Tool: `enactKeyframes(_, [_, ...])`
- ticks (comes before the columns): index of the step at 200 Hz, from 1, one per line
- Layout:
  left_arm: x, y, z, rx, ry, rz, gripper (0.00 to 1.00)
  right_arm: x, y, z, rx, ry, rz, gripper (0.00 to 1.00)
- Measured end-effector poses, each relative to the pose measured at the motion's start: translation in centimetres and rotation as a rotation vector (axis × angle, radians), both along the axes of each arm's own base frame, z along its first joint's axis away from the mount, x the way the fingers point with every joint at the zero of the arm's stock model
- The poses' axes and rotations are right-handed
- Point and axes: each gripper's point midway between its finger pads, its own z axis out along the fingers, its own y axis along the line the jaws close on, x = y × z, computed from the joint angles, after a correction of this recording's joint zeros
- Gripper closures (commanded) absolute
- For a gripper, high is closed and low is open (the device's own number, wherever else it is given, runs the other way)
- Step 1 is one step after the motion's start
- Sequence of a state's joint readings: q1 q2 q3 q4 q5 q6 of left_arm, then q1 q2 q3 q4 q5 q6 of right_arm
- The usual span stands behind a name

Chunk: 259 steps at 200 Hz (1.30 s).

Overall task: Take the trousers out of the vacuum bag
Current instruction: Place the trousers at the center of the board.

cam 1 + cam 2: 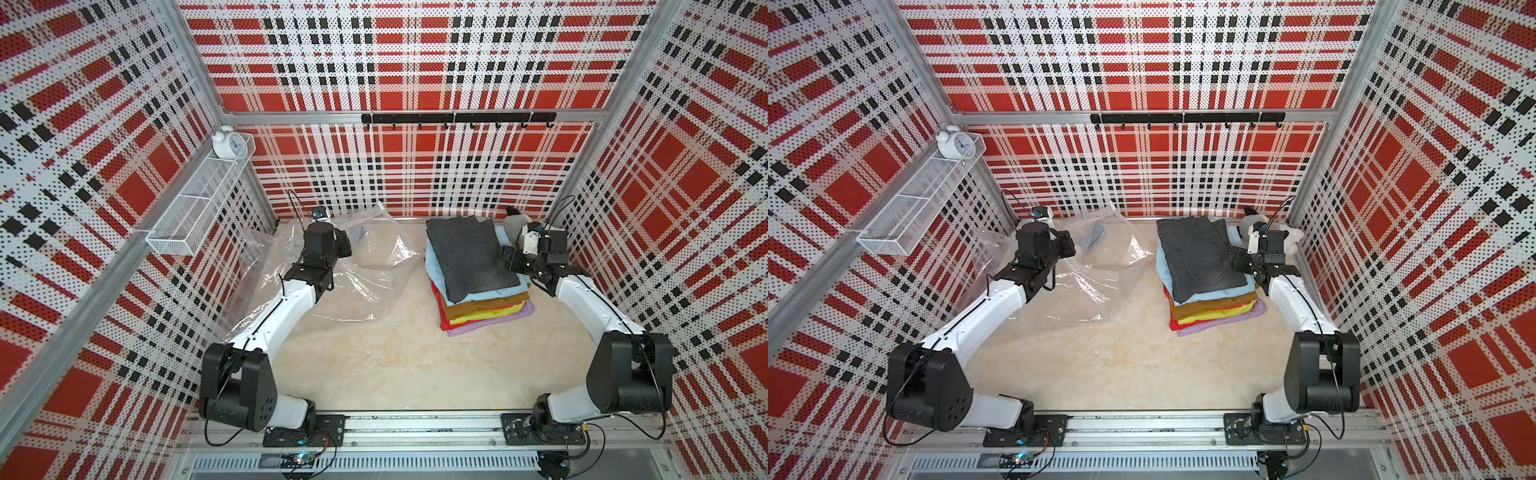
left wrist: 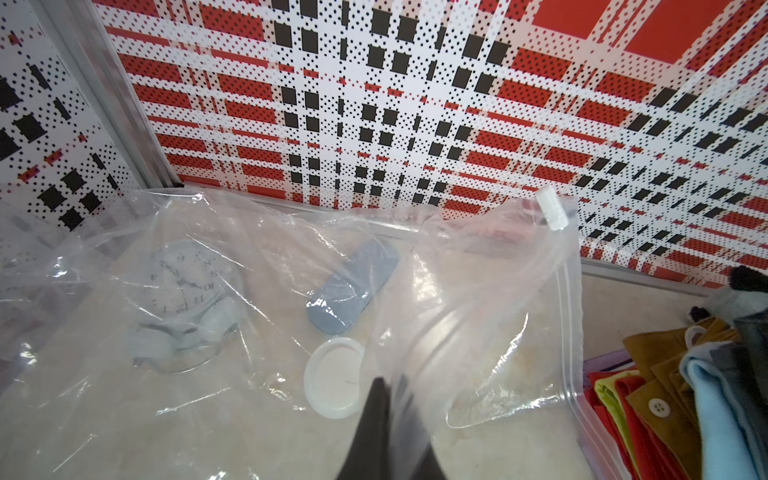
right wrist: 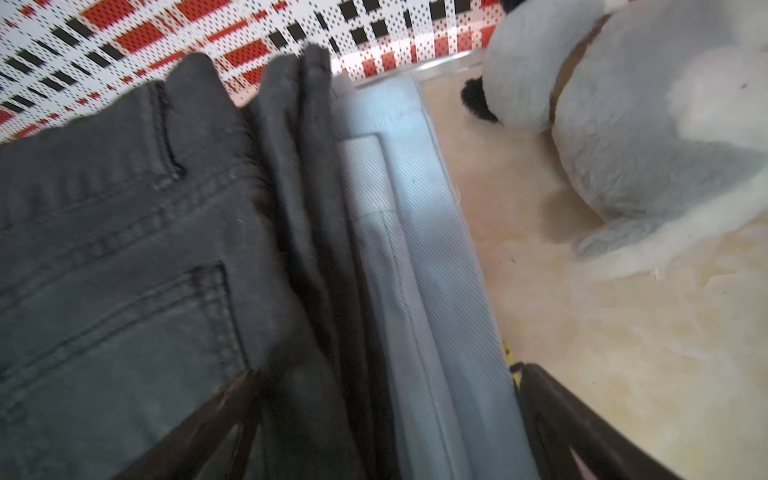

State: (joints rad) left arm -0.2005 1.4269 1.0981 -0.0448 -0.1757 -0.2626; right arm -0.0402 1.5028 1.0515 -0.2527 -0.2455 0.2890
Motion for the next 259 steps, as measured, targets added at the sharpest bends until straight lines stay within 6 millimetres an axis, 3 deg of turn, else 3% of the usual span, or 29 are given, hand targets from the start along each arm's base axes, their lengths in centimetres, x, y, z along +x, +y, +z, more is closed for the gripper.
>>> enactKeyframes(30, [0.0,0.1,0.0,-0.003,0.0,-0.004,0.94,0.3,0.5,-2.0,0.052,0.012,0.023,0.0])
enactKeyframes(120, [0.1,0.7,0.0,-0.005,0.0,0.009,0.95,0.3,1.9,-3.4,0.224,-0.049,0.015,0.0])
enactKeyframes(140, [0.1,0.7,0.0,-0.005,0.0,0.009,0.96,0.5,3.2,-3.5,0.247,-0.047,0.015,0.0])
enactKeyframes(189, [0.1,0.8,0.0,-0.004,0.0,0.012,0.96,0.7,8.5,-3.5,0.355,-0.033,0.044,0.0])
enactKeyframes(227, [0.2,1.0,0.0,-0.005,-0.002,0.015,0.96,0.3,9.5,-3.4,0.378,-0.015,0.039,0.0])
enactKeyframes(239, [0.2,0.9,0.1,-0.006,-0.004,0.015,0.93,0.1,9.4,-3.1,0.359,-0.005,0.037,0.0])
enactKeyframes(259, [0.2,0.6,0.2,-0.012,-0.007,-0.003,0.77,-0.2,9.2,-2.2,0.3,0.014,0.041,0.0])
